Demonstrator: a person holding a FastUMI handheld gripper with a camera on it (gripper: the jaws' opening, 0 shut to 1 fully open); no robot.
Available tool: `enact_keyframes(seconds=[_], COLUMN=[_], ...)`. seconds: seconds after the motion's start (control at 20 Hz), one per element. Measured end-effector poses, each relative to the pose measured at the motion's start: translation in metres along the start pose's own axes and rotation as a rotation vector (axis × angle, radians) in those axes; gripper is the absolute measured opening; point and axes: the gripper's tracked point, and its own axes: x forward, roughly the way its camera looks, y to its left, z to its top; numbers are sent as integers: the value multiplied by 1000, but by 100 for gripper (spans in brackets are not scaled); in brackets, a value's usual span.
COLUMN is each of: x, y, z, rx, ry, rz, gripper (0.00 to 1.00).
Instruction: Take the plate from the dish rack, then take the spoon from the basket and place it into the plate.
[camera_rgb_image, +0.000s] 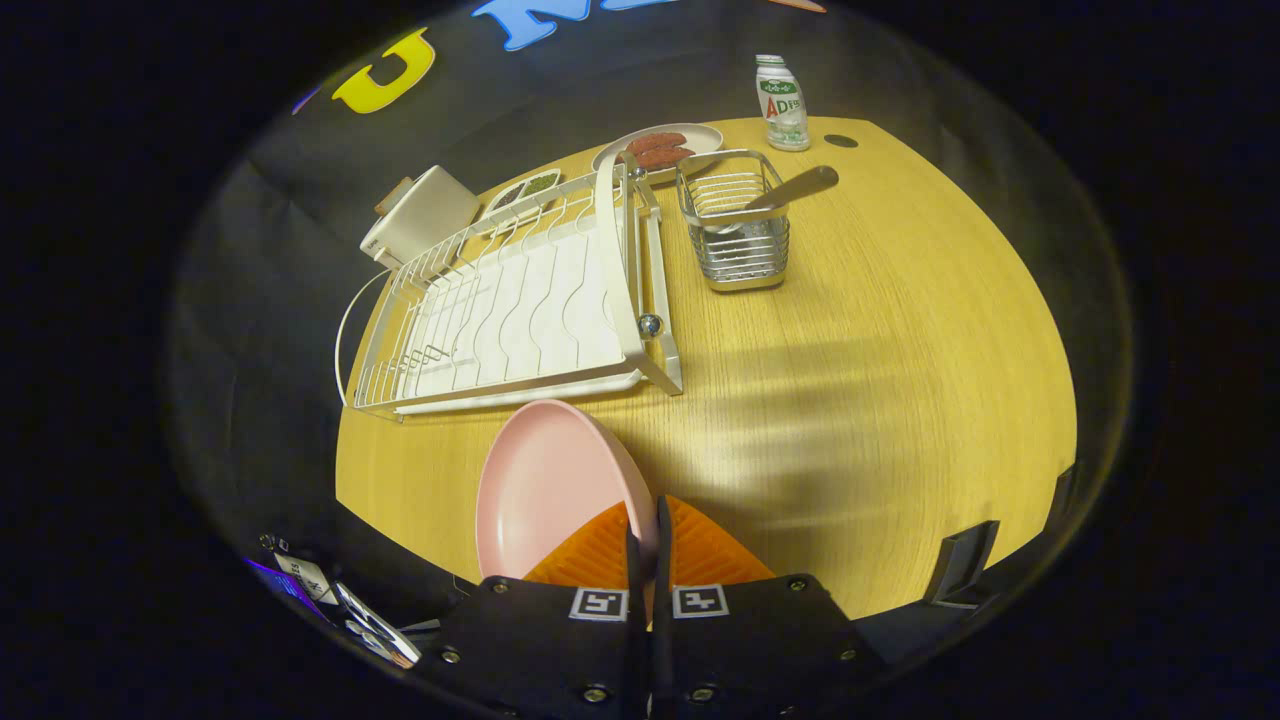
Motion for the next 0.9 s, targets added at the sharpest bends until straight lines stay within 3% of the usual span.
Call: enact_keyframes(seconds=[0.45, 0.55, 0.65, 0.8, 0.85, 0.9], x=[39, 45, 46, 41, 37, 31], y=[-3, -6, -21, -21, -25, -29], z=[-12, -13, -13, -3, 4, 10], rx=[85, 54, -12, -32, -35, -40], ry=[10, -8, -18, -92, -130, -170], rz=[107, 94, 30, 41, 35, 25], gripper=[2, 5, 9, 12, 21, 23])
